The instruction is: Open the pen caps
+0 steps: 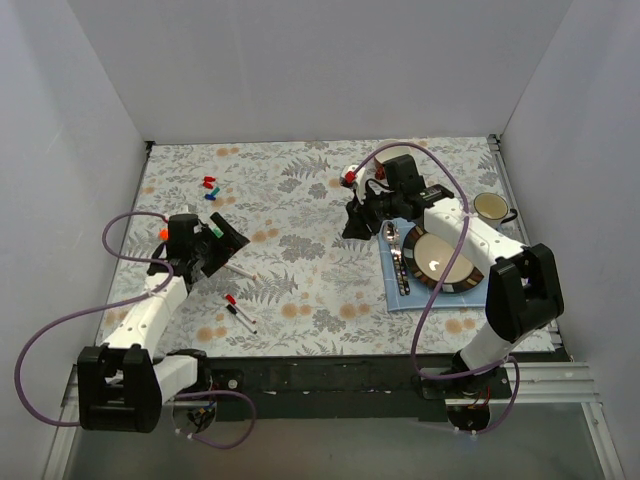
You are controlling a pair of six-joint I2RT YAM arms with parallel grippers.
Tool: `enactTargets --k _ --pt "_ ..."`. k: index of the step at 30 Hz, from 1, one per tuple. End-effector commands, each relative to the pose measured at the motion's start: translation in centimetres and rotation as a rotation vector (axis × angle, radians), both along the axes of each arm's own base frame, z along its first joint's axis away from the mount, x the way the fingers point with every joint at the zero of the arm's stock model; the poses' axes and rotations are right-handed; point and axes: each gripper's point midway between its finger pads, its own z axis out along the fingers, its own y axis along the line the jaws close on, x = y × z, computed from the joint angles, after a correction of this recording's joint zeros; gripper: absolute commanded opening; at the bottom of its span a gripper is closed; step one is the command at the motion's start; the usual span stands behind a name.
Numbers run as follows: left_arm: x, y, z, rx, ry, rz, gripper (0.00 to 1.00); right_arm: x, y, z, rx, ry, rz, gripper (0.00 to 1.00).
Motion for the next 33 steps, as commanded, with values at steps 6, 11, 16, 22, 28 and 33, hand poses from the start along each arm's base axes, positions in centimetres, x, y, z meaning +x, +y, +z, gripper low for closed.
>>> enactTargets --k 6,11,16,22,28,33 --pt "0.3 3.7 -4.3 0.124 0.326 0.337 0.58 -0.9 0.9 3.3 0.114 -0.038 0.04 0.45" --pt "0.4 4.7 -5.3 0.203 0.388 0.408 0.43 -1.1 0.9 3.5 0.123 -0.045 0.038 0.45" --pt "0.5 5.3 -5.6 0.224 0.405 0.442 0.41 -1.3 1.0 3.5 0.133 -0.037 0.042 0.46" --pt "0.6 6.1 -6.0 0.274 0.422 0.462 0.41 -1.3 1.1 3.0 0.132 -0.017 0.044 0.46" --pt "1.7 6.0 -6.6 0.275 0.431 0.472 0.39 -1.3 1.1 3.0 0.134 -0.016 0.042 0.46" --pt "2.6 6.1 -7.9 0.3 0.483 0.478 0.3 -1.2 1.0 2.8 0.131 -0.014 0.038 0.46"
